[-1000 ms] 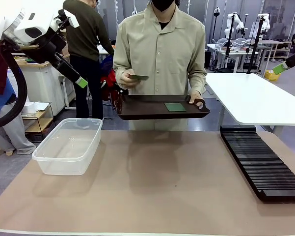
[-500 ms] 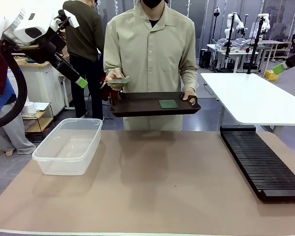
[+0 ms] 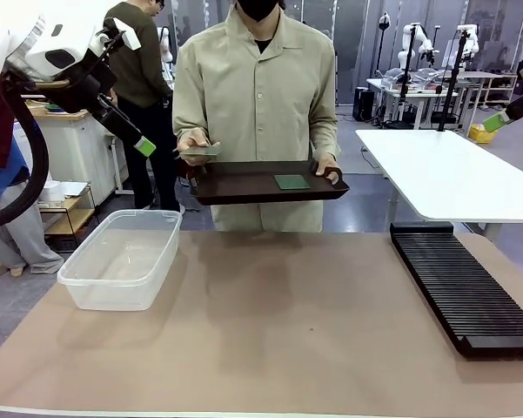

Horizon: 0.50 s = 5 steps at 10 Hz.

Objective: Sort PCBs into racks and boxes based on the side picked up.
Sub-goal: Pick up the Blank PCB handed by the Human.

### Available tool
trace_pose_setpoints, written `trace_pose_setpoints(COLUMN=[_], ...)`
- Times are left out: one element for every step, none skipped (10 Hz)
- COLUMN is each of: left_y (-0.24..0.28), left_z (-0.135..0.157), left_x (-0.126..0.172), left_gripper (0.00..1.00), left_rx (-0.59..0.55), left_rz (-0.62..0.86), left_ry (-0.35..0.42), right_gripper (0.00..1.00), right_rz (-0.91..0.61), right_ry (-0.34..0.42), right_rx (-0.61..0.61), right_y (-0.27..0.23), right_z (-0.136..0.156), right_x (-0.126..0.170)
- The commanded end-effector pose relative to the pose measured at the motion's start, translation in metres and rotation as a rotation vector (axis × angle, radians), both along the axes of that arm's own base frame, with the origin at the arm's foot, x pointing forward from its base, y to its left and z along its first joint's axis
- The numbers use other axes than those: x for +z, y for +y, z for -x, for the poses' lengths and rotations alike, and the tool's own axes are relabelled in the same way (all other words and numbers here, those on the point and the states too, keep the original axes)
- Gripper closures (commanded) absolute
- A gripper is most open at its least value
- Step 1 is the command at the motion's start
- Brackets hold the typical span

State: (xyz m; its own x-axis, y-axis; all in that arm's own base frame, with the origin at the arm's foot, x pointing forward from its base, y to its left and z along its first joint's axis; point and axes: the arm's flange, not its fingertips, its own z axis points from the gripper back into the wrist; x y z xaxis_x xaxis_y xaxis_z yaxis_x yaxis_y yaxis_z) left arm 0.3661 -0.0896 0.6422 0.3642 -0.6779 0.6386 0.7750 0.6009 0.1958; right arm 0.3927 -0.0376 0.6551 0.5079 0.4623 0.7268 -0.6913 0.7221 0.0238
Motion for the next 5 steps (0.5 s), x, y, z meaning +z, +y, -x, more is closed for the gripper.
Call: trace_pose_setpoints(left_y=[0.0014, 0.0014, 0.0014, 0.0014, 0.0014], left_z=[-0.0003, -0.0003, -0.0003, -0.0003, -0.0003], left_x=[0.0003, 0.0003, 0.0003, 0.0003, 0.0003], left_gripper=[0.00, 0.00, 0.00, 0.00, 0.00], left_rx=[0.005, 0.005, 0.005, 0.005, 0.005], left_rz=[0.000, 0.000, 0.000, 0.000, 0.000], left_ry=[-0.002, -0.002, -0.002, -0.002, -0.002], right_gripper=[0.00, 0.00, 0.00, 0.00, 0.00], right_rz=[-0.002, -0.002, -0.002, -0.002, -0.002], right_ry=[0.005, 0.005, 0.005, 0.005, 0.005], right_rx=[0.010, 0.010, 0.010, 0.010, 0.010], right_y=[0.0002, 0.0002, 0.0002, 0.0002, 0.0002], right_z=[0.0000, 0.0000, 0.0000, 0.0000, 0.0000], right_x=[-0.0020, -0.0020, -0.0020, -0.0020, -0.0020])
